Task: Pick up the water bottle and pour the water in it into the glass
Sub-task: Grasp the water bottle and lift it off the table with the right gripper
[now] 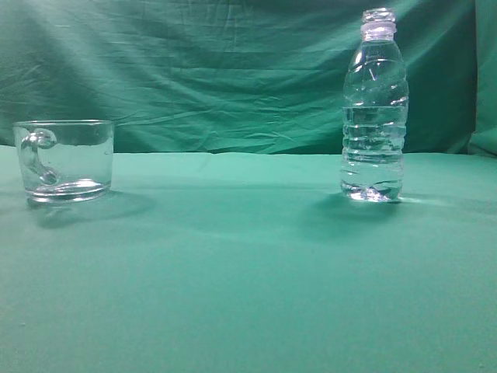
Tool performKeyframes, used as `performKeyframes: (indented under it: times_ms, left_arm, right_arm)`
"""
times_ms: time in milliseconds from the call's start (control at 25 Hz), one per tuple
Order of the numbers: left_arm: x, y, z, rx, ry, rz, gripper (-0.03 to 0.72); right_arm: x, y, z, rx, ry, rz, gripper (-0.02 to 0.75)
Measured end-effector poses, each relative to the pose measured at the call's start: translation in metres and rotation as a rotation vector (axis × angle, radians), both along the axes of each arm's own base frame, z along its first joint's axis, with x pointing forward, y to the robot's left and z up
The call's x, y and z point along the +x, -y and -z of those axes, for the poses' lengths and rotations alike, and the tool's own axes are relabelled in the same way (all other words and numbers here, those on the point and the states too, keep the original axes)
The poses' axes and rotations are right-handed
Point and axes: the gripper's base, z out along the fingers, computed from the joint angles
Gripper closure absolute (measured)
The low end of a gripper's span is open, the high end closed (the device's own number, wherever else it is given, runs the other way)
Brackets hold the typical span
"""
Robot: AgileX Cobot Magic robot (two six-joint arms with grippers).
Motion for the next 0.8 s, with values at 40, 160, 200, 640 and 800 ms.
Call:
performKeyframes:
  times_ms: [40, 160, 200, 640, 800]
  left_arm:
    - [0.000, 0.000, 0.000, 0.000, 0.000, 0.000, 0.688]
    - [0.000, 0.000, 0.000, 0.000, 0.000, 0.000, 0.688]
    - [0.000, 0.000, 0.000, 0.000, 0.000, 0.000, 0.688]
    - [0.000, 0.000, 0.000, 0.000, 0.000, 0.000, 0.688]
    - [0.000, 0.000, 0.000, 0.000, 0.000, 0.000, 0.688]
  right_arm:
    - [0.000, -0.001, -0.007, 0.021, 0.075, -0.006, 0.738]
    - [-0.002, -0.001, -0.017, 0.084, 0.163, -0.018, 0.738]
    - [-0.002, -0.001, -0.019, 0.092, 0.159, -0.018, 0.738]
    - [0.037, -0.008, -0.057, 0.076, -0.069, -0.006, 0.738]
    - [0.061, -0.013, -0.057, 0.058, -0.170, -0.004, 0.738]
